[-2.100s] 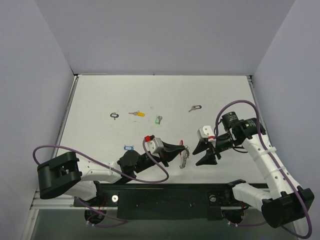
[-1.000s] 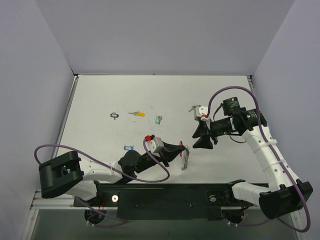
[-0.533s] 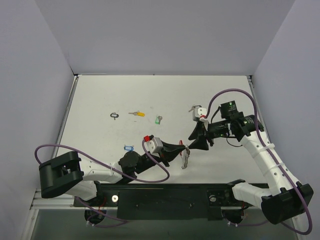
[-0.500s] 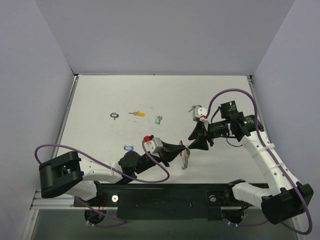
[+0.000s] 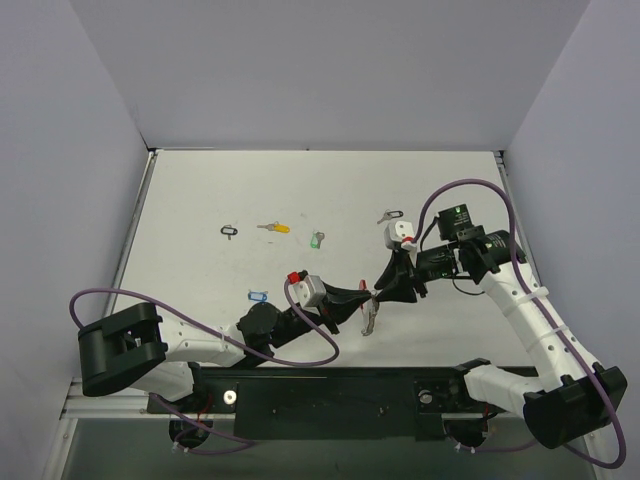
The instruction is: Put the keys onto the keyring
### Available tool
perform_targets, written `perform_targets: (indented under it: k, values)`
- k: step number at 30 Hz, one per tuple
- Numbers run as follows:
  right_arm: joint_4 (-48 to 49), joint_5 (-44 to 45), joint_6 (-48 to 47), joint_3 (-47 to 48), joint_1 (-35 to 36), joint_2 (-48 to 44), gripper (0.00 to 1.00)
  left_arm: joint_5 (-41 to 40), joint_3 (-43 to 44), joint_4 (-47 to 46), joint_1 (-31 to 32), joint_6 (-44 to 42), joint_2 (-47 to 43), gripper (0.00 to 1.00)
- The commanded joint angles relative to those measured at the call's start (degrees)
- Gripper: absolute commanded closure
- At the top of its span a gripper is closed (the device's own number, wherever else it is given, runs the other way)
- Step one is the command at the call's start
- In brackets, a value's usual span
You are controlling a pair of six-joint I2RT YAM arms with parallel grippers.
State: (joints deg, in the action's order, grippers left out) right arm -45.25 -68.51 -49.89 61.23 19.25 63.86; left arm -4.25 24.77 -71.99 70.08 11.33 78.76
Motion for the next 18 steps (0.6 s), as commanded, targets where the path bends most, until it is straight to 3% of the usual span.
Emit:
perform_targets:
  k: [1, 7, 14, 18]
  values:
    - [-2.73, -3.47, -2.76, -0.24, 0.97, 0.22, 0.74, -0.06, 1.77, -6.15, 0.23, -0.26, -0.98, 1.00]
    - [-3.79, -3.38, -4.16, 0.03, 1.85, 0.74, 0.81, 0.03, 1.94, -6.41, 0.23, -0.08, -0.72, 1.00]
    - [-5.89, -3.12, -6.09, 0.64, 1.94, 0.75, 1.00, 0.03, 2.12, -6.68, 0.23, 0.18, -0.45, 1.00]
    - [-7.83, -2.68, -7.24, 1.60, 1.85, 0.74, 1.00, -0.06, 1.94, -6.85, 0.14, 0.53, -0.10, 1.00]
